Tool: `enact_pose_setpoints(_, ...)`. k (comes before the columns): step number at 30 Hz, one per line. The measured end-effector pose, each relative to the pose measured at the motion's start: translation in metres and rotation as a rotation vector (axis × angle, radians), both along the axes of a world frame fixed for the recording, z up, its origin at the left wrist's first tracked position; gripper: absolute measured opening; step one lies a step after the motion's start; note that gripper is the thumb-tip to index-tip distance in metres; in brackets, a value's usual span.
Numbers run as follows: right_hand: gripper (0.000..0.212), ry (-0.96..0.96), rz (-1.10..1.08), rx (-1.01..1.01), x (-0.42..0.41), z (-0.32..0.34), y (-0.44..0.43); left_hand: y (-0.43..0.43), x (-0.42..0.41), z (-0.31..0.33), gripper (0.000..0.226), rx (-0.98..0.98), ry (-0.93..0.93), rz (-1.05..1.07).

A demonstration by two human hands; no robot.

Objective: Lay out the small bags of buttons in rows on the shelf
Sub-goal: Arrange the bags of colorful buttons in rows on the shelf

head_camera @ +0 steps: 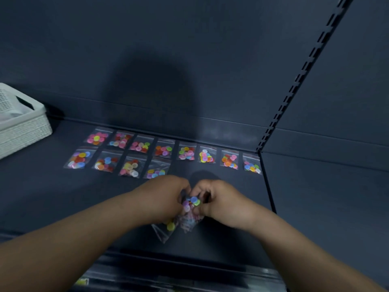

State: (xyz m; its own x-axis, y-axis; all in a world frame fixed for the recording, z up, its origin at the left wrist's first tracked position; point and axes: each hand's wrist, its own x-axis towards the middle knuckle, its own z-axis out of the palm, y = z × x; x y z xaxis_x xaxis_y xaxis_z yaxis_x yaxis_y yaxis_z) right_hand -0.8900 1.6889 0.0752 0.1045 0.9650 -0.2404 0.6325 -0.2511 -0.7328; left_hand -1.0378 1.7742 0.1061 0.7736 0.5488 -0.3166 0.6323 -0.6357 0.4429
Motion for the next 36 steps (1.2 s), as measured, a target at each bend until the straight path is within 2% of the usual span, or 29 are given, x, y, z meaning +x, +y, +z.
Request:
enact_pose_setpoints(4, 0.018, 0.178, -0.033, -0.038, 0.003, 0.011, -0.005, 0.004, 0.003, 0.004, 0.030, -0.183, -0.119, 0.152)
enact_pose_setpoints(7, 0.019, 0.157, -0.079, -0.056, 0.007, 0.016, -0.006, 0.009, 0.004, 0.008, 0.030, -0.304, -0.217, 0.210)
enact_pose_setpoints(10, 0.013, 0.206, -0.165, 0.024, 0.006, 0.024, -0.007, 0.014, 0.006, 0.009, 0.027, -0.377, -0.298, 0.269)
enact_pose_setpoints(13, 0.007, 0.408, -0.205, 0.018, 0.003, 0.035, -0.007, 0.016, 0.009, 0.010, 0.026, -0.422, -0.393, 0.322)
enact_pose_setpoints(18, 0.022, 0.659, -0.257, -0.048, -0.003, 0.034, 0.001, 0.015, 0.017, 0.013, 0.018, -0.478, -0.620, 0.510)
enact_pose_setpoints(22, 0.029, 0.781, -0.502, 0.015, 0.008, 0.032, 0.012, 0.014, 0.014, 0.012, 0.014, -0.715, -0.606, 0.576)
enact_pose_setpoints(25, 0.029, 0.776, -0.523, 0.052, 0.014, 0.033, 0.015, 0.012, 0.013, 0.014, 0.009, -0.787, -0.483, 0.508)
enact_pose_setpoints(28, 0.033, 0.753, -0.512, 0.084, 0.014, 0.036, 0.018, 0.009, 0.016, 0.016, 0.007, -0.776, -0.425, 0.478)
enact_pose_setpoints(31, 0.030, 0.858, -0.543, 0.096, 0.012, 0.035, 0.019, 0.010, 0.019, 0.015, 0.016, -0.760, -0.476, 0.505)
enact_pose_setpoints(34, 0.021, 1.001, -0.501, -0.017, 0.010, 0.035, 0.015, 0.010, 0.022, 0.012, 0.017, -0.801, -0.574, 0.600)
enact_pose_setpoints(36, 0.014, 0.998, -0.463, -0.067, 0.008, 0.034, 0.012, 0.010, 0.022, 0.010, 0.015, -0.816, -0.612, 0.641)
